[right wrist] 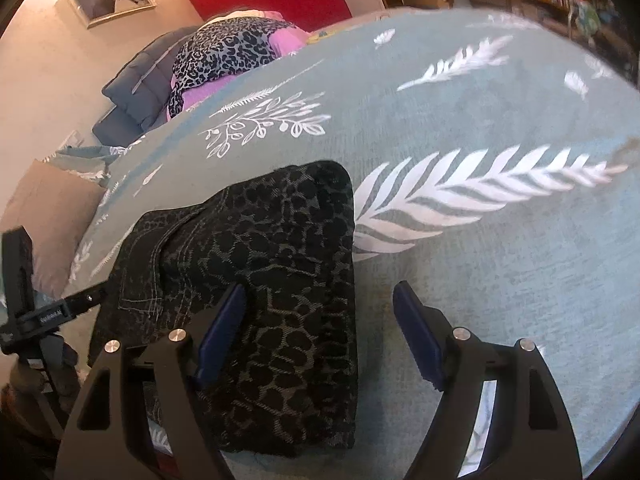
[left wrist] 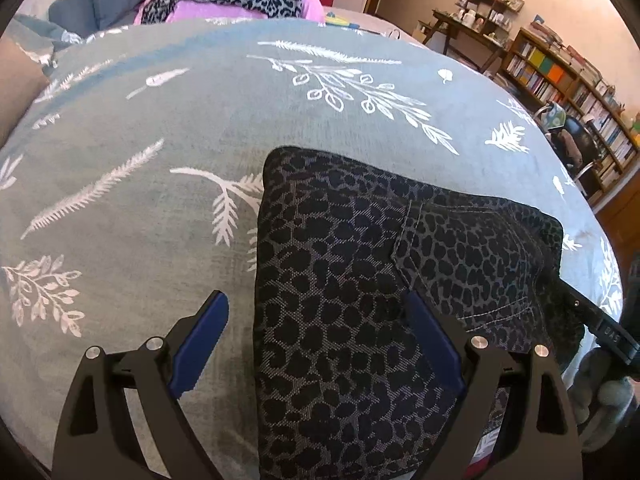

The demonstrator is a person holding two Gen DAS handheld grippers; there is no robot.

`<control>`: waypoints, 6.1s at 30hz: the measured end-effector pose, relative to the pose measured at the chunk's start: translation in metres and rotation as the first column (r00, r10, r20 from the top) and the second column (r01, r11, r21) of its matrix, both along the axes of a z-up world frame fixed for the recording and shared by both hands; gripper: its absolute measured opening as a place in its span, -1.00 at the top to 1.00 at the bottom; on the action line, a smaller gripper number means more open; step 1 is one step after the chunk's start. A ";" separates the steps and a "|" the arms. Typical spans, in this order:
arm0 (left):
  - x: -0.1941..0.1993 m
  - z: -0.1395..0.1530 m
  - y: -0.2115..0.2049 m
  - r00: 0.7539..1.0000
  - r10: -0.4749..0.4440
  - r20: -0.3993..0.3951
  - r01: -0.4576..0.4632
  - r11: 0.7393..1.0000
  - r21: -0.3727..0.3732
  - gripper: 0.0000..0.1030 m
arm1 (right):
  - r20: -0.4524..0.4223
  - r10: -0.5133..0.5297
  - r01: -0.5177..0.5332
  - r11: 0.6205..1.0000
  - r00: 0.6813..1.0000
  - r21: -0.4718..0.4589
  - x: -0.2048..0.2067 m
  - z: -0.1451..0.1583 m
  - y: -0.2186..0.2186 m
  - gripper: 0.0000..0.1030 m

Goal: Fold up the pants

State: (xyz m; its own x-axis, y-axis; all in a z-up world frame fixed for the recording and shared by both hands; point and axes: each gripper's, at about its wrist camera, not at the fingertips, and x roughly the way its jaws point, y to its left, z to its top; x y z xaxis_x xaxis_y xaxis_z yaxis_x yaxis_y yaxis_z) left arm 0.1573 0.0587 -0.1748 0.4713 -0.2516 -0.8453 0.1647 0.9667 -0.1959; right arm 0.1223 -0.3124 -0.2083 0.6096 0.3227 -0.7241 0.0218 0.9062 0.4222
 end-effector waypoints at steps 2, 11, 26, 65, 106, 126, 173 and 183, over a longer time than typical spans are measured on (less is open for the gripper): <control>0.004 -0.005 0.003 1.000 -0.002 -0.029 0.001 0.999 -0.041 -0.73 | -0.018 0.001 0.000 0.999 1.000 0.054 0.005 -0.005 -0.005 -0.60; 0.024 -0.027 0.023 0.990 -0.004 -0.138 -0.030 0.969 -0.247 -0.74 | -0.071 0.044 -0.036 0.993 0.997 0.109 0.016 -0.013 -0.006 -0.74; 0.035 -0.033 0.017 0.980 -0.102 -0.168 0.038 0.936 -0.350 -0.74 | -0.088 0.185 -0.161 0.960 0.979 0.228 0.030 -0.019 0.006 -0.63; 0.079 0.049 -0.005 0.983 -0.177 -0.057 0.137 0.897 -0.419 0.38 | 0.144 0.169 -0.198 0.956 0.975 0.218 0.055 0.080 -0.016 0.29; 0.338 -0.020 -0.098 0.992 -0.086 -0.096 0.069 0.983 -0.172 -0.63 | 0.142 -0.107 0.122 0.987 0.984 -0.104 0.291 0.021 -0.124 -0.19; 0.304 -0.037 -0.160 0.983 -0.183 0.017 0.182 0.983 0.028 -0.68 | 0.064 0.058 -0.045 0.979 0.996 -0.198 0.342 -0.008 -0.077 -0.13; 0.101 0.148 -0.156 0.882 -0.169 0.440 0.073 0.971 0.226 -0.90 | 0.349 0.004 0.128 0.926 0.937 -0.355 0.098 0.150 0.003 -0.94; 0.088 0.158 -0.156 0.867 -0.149 0.475 0.015 0.961 0.275 -0.90 | 0.319 -0.027 0.152 0.915 0.947 -0.374 0.097 0.159 0.007 -0.94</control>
State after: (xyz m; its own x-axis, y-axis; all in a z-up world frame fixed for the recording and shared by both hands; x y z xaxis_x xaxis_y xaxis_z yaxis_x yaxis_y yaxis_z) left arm 0.2450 -0.0974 -0.0167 0.8255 -0.1165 -0.5522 0.2549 0.9500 0.1805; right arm 0.2193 -0.3059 -0.0491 0.8307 -0.0127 -0.5566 0.0394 0.9986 0.0361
